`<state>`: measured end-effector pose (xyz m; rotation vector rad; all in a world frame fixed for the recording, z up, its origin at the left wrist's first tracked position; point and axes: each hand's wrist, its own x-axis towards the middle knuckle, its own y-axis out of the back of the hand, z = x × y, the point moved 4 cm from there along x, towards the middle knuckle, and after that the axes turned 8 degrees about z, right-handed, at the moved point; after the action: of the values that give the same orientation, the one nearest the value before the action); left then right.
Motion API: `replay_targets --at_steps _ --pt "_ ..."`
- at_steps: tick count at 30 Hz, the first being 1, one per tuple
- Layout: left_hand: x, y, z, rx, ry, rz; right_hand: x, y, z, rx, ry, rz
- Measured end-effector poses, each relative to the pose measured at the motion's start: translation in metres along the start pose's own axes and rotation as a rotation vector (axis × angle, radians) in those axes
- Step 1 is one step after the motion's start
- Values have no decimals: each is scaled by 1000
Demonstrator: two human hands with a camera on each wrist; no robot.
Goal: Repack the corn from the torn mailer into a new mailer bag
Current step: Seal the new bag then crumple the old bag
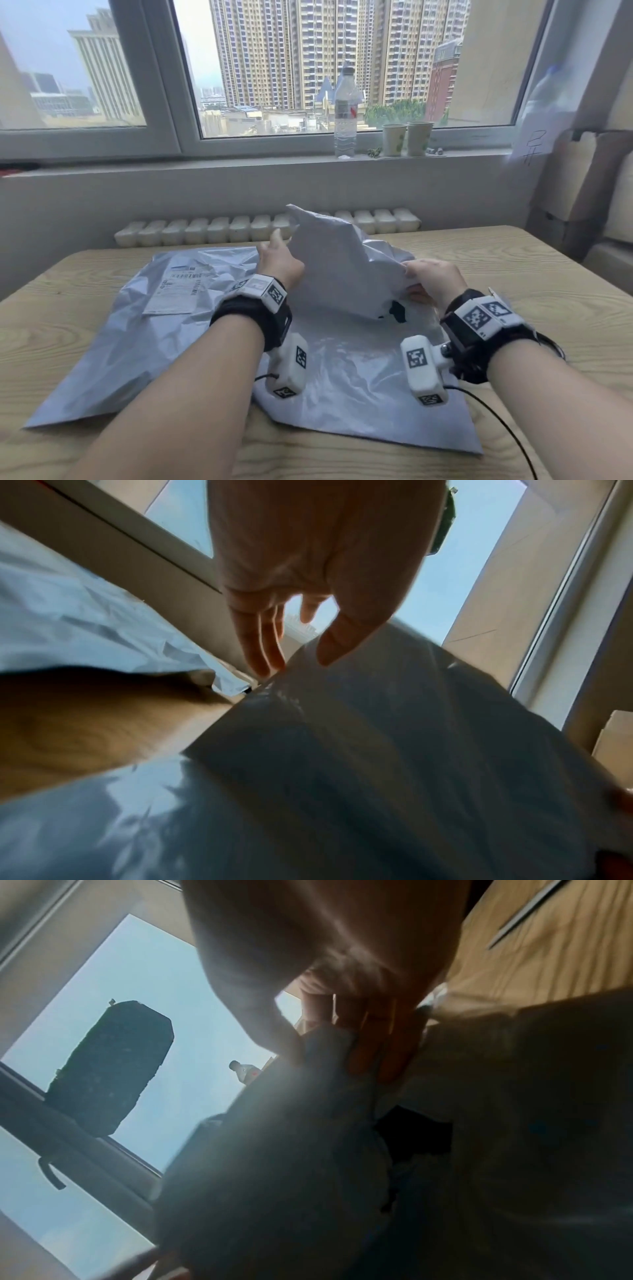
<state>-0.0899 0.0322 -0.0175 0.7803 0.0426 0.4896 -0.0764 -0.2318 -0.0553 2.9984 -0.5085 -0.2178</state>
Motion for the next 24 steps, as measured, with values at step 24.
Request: replay_targets --at_steps 24 --pt "-60 -17 18 359 -477 -331 -29 31 19 -1041 190 -35"
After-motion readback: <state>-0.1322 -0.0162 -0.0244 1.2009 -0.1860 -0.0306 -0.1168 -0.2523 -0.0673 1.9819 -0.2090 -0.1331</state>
